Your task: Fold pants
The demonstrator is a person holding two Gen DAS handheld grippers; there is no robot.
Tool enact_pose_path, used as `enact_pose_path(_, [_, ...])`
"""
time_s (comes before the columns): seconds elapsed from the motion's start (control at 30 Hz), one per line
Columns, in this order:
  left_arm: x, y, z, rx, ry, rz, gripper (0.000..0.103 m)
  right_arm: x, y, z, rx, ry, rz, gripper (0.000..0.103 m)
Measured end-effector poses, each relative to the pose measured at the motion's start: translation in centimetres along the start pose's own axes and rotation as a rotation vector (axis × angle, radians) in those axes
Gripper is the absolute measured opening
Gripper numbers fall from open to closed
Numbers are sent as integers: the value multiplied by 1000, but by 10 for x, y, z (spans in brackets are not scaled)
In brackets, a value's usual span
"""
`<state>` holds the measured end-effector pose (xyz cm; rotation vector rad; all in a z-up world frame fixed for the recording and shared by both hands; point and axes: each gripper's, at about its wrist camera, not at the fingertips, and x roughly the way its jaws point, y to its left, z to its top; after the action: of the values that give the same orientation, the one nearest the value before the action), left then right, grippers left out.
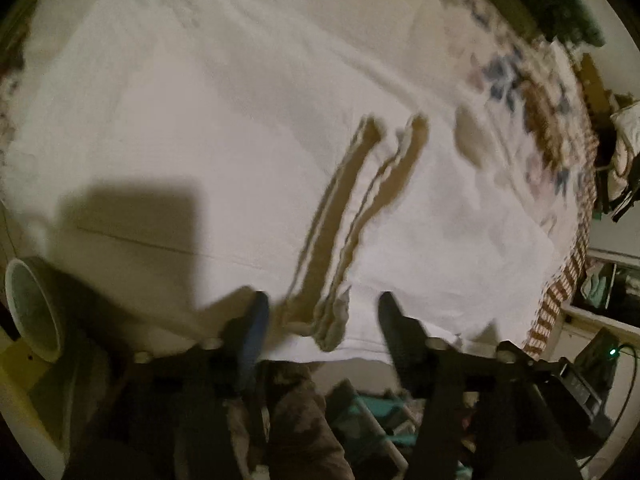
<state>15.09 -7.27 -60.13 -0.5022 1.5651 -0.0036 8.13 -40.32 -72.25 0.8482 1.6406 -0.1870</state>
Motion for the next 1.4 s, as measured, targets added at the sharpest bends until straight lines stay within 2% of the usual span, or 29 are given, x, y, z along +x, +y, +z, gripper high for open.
enact_pose_path(0.03, [-8,5,-2,-9,-26,-15,68,-5,12,-2,-49,-12,-28,88])
enact_pose_path(0.13, [-28,36,-9,-90,-95,-82,81,-12,39,-10,-149,-45,-57,93])
enact_pose_path(0.3, [-32,112,-14,-361,-198,-135,82,-13,86,-18,-292,-133,-101,96])
enact_pose_path(0.37, [-29,146,-14,-487,-237,-156,82,-9,98,-16,-312,-149,-100,96])
enact_pose_path(0.47, [-26,180,-11,-625,-314,-200,82,-1,109,-17,-321,-151,-108,96])
enact_pose_path(0.6, [-24,207,2,-697,-387,-258,80,8,124,-17,-351,-152,-125,96])
enact_pose_path(0.77, [-19,223,36,-678,-441,-316,78,17,137,-21,-384,-160,-125,96])
enact_pose_path(0.87, [-11,230,56,-684,-451,-322,67,20,137,-21,-369,-159,-116,96])
enact_pose_path(0.9, [-10,225,57,-679,-458,-318,63,21,136,-21,-361,-159,-113,96])
enact_pose_path(0.93, [-11,223,58,-669,-466,-315,52,21,135,-20,-351,-160,-111,96])
enact_pose_path(1.1, [-24,209,53,-597,-518,-306,21,17,117,-18,-299,-170,-99,96])
enact_pose_path(1.13, [-34,202,50,-568,-538,-311,15,16,114,-17,-289,-171,-97,96])
enact_pose_path(1.27, [-79,157,43,-420,-606,-324,14,5,100,-14,-263,-201,-85,96])
enact_pose_path(1.37, [-111,101,34,-260,-627,-339,13,-9,85,-11,-232,-229,-71,96])
enact_pose_path(1.4, [-121,72,30,-182,-631,-329,13,-12,82,-10,-218,-239,-63,96])
